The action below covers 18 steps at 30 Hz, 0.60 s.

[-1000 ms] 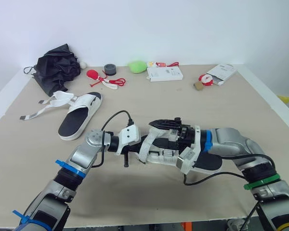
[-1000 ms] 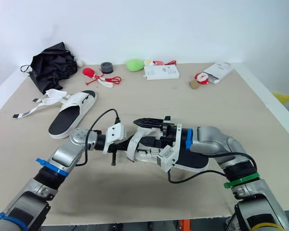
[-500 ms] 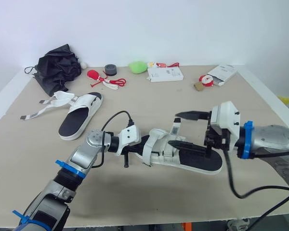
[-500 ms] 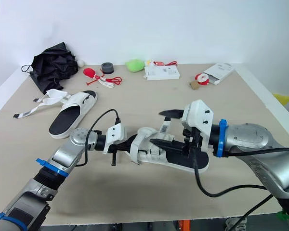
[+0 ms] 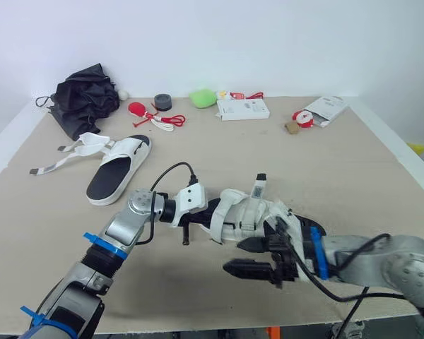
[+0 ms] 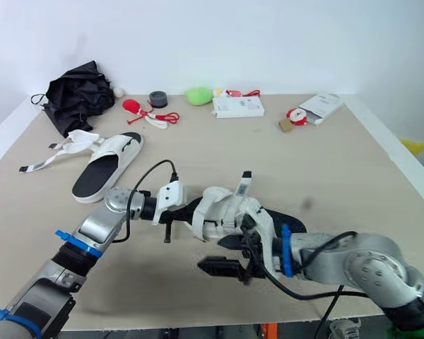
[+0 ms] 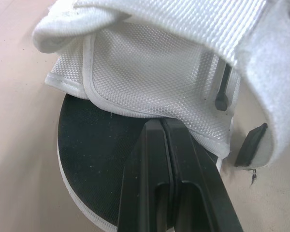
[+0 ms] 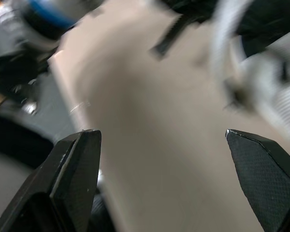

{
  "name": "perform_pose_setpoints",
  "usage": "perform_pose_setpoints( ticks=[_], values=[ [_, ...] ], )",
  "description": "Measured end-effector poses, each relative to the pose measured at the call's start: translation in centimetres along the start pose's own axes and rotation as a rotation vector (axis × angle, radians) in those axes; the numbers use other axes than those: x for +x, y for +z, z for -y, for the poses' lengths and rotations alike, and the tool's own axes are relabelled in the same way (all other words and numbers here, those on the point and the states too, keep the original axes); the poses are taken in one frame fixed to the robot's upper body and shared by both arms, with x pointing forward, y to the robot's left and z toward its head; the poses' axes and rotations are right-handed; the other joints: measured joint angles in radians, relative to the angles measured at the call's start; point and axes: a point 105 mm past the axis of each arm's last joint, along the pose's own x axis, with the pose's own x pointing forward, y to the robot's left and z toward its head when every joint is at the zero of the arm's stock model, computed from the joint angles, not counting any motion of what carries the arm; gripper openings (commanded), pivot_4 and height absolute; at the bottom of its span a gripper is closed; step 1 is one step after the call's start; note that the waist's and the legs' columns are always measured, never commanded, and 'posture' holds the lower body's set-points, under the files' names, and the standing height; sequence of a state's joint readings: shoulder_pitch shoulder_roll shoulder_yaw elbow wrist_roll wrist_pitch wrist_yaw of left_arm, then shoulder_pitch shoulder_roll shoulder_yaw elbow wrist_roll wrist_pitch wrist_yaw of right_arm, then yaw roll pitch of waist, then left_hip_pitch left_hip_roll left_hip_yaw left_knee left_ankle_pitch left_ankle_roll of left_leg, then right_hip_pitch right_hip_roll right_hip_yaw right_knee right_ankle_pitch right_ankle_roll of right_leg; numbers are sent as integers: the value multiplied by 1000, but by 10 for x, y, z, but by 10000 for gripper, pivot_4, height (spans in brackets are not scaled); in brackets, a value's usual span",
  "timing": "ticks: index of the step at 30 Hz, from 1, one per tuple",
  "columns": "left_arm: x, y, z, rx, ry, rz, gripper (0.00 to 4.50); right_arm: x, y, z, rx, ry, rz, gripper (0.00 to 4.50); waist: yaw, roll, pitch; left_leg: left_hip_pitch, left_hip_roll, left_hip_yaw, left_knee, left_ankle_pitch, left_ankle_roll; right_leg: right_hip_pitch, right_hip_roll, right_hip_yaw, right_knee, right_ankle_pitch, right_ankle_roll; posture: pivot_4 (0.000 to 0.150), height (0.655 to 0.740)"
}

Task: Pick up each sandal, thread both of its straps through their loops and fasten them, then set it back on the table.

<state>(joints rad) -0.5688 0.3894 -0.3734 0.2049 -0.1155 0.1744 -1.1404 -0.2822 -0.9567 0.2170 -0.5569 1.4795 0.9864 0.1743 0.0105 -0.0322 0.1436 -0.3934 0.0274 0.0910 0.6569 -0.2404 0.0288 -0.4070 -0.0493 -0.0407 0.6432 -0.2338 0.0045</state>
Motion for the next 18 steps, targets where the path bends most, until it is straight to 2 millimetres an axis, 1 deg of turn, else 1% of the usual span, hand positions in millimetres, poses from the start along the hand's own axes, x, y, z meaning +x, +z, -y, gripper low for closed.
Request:
perform_pose_setpoints(
  ticks=[1,2,4,14,18],
  values=[
    [0,0,0,0,-1,0,0,5,3,3,-6,-13,10,44109,0,0,0,0,0,0,0,0,0,0,0,0,0,0,0,1500,7400],
    [0,0,0,0,-2,-1,0,11,7,3,-11,-10,16,44109,0,0,0,0,0,0,0,0,0,0,0,0,0,0,0,1500,7400],
    [1,0,1,-1,-4,0,0,16,11,2,-22,-5,14,44109,0,0,0,-1,0,0,0,0,0,-1,0,0,0,0,0,1500,7400],
    [-3,-1,3,-6,9,-13,0,27,13,2,-54,2,-31,44109,-3,-1,0,-1,0,0,0,-1,1,-1,0,0,-1,0,0,1500,7400],
    [-4,-2,3,-8,20,-16,0,35,16,2,-74,5,-55,44109,-5,-1,0,-1,1,0,0,-1,1,-1,0,0,-1,0,0,1500,7400]
  ],
)
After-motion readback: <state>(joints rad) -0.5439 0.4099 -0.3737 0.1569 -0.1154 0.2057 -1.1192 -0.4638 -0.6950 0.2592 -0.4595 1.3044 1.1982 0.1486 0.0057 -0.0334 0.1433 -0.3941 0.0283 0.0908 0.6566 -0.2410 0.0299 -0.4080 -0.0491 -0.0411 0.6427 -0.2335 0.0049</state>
